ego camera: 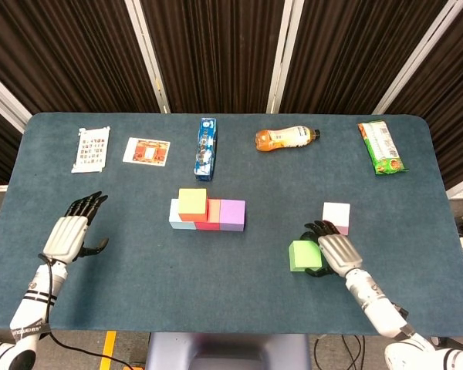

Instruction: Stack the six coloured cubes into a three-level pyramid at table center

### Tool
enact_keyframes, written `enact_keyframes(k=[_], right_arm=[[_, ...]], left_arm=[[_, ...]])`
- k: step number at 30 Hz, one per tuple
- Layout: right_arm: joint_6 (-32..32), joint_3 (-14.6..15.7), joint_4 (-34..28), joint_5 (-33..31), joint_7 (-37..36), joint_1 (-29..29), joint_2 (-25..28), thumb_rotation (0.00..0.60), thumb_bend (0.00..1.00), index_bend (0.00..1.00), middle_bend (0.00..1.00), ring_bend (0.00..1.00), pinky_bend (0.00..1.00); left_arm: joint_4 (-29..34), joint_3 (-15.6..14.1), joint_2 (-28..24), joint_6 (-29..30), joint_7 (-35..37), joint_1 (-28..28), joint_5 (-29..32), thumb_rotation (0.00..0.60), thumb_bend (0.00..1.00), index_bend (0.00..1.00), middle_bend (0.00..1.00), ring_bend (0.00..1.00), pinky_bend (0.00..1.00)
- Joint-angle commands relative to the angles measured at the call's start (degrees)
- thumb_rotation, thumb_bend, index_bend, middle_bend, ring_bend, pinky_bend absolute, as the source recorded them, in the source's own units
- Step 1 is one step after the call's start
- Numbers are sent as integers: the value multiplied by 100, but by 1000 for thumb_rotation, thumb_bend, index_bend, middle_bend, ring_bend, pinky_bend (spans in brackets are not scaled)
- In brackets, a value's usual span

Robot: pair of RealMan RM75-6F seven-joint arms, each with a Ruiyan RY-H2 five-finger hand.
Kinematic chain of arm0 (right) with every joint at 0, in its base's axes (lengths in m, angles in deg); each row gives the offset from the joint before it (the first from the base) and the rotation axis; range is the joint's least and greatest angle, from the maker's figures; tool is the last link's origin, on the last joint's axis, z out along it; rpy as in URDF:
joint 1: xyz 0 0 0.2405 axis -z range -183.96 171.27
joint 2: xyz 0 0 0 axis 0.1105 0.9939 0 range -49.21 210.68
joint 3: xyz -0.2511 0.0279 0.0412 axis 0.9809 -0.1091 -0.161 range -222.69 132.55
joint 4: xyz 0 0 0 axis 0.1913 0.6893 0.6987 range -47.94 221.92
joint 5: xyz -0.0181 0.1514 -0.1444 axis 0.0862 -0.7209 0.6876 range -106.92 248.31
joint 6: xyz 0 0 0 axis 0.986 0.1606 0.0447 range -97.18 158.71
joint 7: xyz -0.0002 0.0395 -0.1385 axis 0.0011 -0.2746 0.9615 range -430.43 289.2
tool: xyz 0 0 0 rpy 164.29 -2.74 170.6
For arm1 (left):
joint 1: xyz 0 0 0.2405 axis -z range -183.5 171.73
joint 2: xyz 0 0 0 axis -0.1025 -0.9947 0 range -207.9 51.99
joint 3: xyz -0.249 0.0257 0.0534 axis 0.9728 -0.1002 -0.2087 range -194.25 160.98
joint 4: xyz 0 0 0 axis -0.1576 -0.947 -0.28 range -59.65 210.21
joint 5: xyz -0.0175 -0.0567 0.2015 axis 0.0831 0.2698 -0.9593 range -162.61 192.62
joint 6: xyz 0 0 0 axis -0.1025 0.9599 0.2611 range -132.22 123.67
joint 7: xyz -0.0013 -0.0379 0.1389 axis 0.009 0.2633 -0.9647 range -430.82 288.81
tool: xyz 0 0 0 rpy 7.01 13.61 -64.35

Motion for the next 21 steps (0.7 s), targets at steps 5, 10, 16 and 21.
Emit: enact_keyframes(k=[5, 10, 16, 21], right_arm=[[738, -24, -139, 51, 260, 255, -85, 600, 295, 530, 219, 80, 165], [860, -118, -488, 132, 166, 269, 202, 600, 295, 524, 219, 80, 165], [282, -648, -1229, -124, -6, -236, 983, 600, 295, 509, 219, 80, 165], [-357, -1194, -1436, -829, 3, -885, 1277, 600, 295, 499, 219, 80, 155]], left_arm=[[-58, 44, -17, 15, 117, -108, -110, 600, 334, 53, 0, 0, 81], [-11, 90, -73, 16, 185, -168, -174, 600, 333, 53, 0, 0, 81], [117, 105, -214, 49, 146, -248, -262, 600, 333, 53, 0, 0, 81], [197, 105, -246, 309, 83, -398, -423, 600, 333, 53, 0, 0, 81]])
